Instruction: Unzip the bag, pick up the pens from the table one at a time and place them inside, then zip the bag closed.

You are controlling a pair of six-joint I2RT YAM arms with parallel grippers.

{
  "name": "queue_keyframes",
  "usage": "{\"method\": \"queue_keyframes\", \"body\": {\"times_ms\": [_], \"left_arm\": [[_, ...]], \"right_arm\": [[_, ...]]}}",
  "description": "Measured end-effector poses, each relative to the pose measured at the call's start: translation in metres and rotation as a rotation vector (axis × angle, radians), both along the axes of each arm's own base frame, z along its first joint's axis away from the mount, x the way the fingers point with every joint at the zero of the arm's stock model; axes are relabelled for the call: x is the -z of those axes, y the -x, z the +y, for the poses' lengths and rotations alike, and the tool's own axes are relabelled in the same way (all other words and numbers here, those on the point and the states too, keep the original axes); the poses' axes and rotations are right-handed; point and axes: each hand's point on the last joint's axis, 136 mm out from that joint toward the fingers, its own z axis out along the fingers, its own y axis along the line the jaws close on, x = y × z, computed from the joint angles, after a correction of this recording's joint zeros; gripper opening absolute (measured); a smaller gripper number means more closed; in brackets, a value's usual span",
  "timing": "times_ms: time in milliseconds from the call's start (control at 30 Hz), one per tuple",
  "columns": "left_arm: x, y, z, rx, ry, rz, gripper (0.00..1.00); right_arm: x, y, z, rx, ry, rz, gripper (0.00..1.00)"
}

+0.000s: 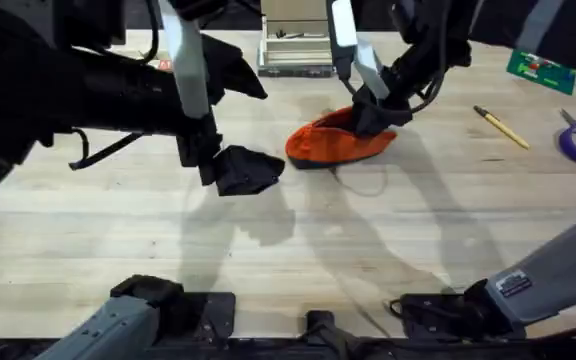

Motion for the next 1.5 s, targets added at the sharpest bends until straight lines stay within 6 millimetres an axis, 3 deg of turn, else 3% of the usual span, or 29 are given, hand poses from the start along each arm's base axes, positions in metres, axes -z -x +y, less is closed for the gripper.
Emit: {"method": "queue_keyframes", "body": {"times_ms": [100,200,333,867,1167,1300,1500], "left_arm": [[0.000,0.000,0.000,0.000,0.000,0.000,0.993],[0.000,0.000,0.000,0.000,0.000,0.000,0.993],[0.000,0.000,0.000,0.000,0.000,0.000,0.993],[0.000,0.000,0.000,0.000,0.000,0.000,0.993],[0.002,-0.002,0.003,-0.015,-0.021,-0.004,0.993],[0.003,-0.003,0.004,-0.021,-0.028,-0.005,0.993],[0.004,-0.004,0.005,-0.025,-0.034,-0.006,0.993]], "right_arm": [[0.003,0.002,0.004,-0.011,0.003,0.006,0.190],[0.003,0.002,0.004,-0.013,0.003,0.006,0.438],[0.003,0.002,0.004,-0.018,0.004,0.006,0.992],[0.003,0.003,0.004,-0.018,0.004,0.007,0.997],[0.001,0.003,0.004,0.090,0.001,0.052,0.995],[-0.012,0.004,0.003,0.142,-0.012,0.041,0.997],[-0.051,0.012,0.001,0.184,-0.046,-0.022,0.996]]}}
